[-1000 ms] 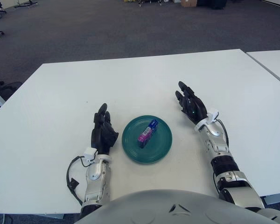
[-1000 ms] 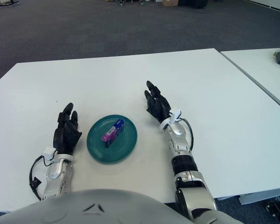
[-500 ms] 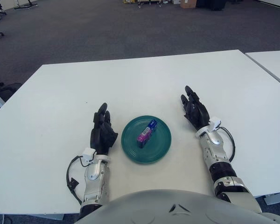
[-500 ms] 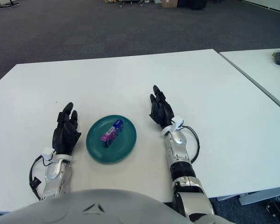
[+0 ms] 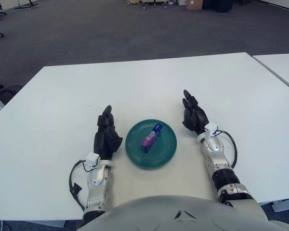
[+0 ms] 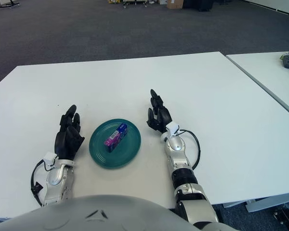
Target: Put the gum into the plate.
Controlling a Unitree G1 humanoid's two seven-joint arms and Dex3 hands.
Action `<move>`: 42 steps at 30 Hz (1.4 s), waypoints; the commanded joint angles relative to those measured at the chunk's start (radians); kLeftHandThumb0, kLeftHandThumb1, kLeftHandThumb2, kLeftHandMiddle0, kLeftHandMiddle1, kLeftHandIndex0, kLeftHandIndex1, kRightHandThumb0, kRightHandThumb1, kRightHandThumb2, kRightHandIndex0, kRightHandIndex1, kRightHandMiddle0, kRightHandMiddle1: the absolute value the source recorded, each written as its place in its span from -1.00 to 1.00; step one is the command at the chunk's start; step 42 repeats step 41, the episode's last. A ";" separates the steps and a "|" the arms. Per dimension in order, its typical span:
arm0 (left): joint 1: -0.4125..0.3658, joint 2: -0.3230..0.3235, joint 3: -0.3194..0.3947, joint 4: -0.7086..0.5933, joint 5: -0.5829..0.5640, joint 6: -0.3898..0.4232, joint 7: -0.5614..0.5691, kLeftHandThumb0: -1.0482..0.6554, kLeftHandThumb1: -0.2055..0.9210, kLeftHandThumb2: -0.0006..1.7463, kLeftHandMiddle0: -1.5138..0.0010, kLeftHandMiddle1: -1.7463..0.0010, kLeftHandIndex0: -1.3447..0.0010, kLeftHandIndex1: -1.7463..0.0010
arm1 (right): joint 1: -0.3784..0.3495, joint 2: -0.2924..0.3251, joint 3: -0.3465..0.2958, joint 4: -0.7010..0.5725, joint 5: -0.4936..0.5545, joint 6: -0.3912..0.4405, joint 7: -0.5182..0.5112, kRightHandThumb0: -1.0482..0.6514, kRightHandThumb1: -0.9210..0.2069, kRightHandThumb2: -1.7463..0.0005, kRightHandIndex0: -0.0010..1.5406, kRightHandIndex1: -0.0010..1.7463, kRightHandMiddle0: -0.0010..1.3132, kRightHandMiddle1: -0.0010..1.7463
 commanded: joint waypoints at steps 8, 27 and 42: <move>0.065 0.001 0.015 0.044 0.025 0.000 0.012 -0.99 1.00 0.13 0.94 1.00 1.00 0.64 | 0.100 0.027 0.027 0.120 -0.050 -0.036 -0.063 -0.90 -1.00 -0.13 -1.00 -1.00 -1.00 -1.00; 0.054 -0.015 0.017 0.032 0.039 -0.034 0.040 -1.00 1.00 0.12 0.89 0.98 1.00 0.49 | 0.116 0.050 0.012 0.080 -0.029 -0.014 -0.101 -0.86 -1.00 -0.17 -0.99 -1.00 -1.00 -1.00; 0.018 -0.005 0.013 0.045 0.135 -0.023 0.106 -1.00 1.00 0.19 0.87 0.99 1.00 0.37 | 0.172 0.063 0.020 -0.069 -0.005 0.103 -0.115 -0.80 -1.00 -0.16 -0.97 -0.99 -0.97 -0.98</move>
